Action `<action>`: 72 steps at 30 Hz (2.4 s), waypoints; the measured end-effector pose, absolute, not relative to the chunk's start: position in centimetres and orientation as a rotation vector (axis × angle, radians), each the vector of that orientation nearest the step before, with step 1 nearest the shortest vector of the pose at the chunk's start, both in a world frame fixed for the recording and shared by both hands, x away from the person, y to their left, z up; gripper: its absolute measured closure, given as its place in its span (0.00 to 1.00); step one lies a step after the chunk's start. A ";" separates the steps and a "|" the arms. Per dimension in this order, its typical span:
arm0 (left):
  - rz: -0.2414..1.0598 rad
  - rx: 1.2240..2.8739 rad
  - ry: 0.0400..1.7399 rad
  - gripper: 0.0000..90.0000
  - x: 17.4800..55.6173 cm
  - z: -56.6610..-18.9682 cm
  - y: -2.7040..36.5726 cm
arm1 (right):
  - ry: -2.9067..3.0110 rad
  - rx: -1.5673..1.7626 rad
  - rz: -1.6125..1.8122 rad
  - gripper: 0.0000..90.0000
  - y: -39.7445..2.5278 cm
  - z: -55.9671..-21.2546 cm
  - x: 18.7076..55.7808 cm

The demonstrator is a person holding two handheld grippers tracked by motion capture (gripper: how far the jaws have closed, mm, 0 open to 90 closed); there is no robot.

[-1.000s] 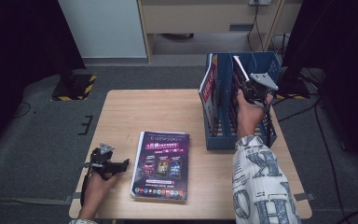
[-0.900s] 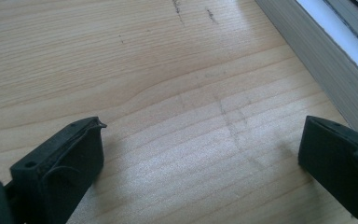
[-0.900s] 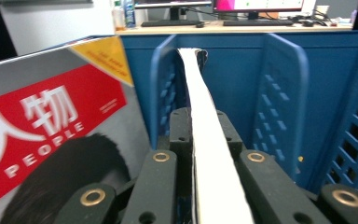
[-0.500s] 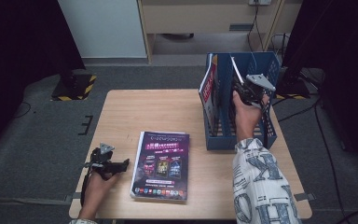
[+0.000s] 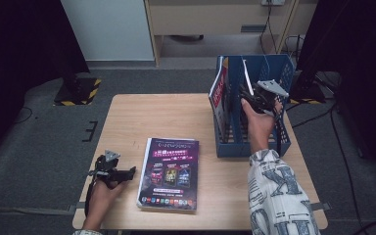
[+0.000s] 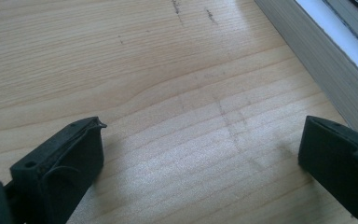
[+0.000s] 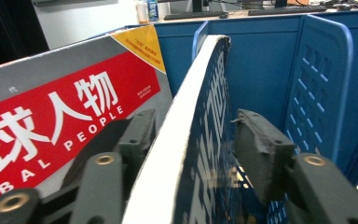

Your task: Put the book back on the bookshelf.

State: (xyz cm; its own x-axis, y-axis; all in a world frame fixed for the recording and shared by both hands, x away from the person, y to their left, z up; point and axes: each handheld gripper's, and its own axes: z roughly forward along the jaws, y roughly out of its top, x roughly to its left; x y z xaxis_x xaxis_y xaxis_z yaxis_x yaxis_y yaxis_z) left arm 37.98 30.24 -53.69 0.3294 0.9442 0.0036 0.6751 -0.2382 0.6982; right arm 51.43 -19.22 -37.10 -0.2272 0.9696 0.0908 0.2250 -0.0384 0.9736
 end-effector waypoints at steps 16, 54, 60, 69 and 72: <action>0.579 2.000 1.418 0.00 38.0 -53.7 30.3 | 1.560 1.306 1.341 0.28 -19.5 -37.1 49.4; 0.537 2.047 1.326 0.00 38.1 -53.7 30.8 | 1.724 1.237 1.418 0.12 -19.3 -40.0 39.8; 0.535 2.050 1.319 0.00 38.1 -53.7 30.8 | 1.795 1.202 1.434 0.09 -17.6 -41.3 38.7; 0.511 2.007 1.319 0.05 37.9 -53.2 31.2 | 1.896 1.088 1.461 0.09 -15.3 -42.8 37.1; 0.508 1.998 1.290 0.06 37.7 -52.6 30.8 | 1.919 1.071 1.463 0.12 -14.7 -43.3 36.4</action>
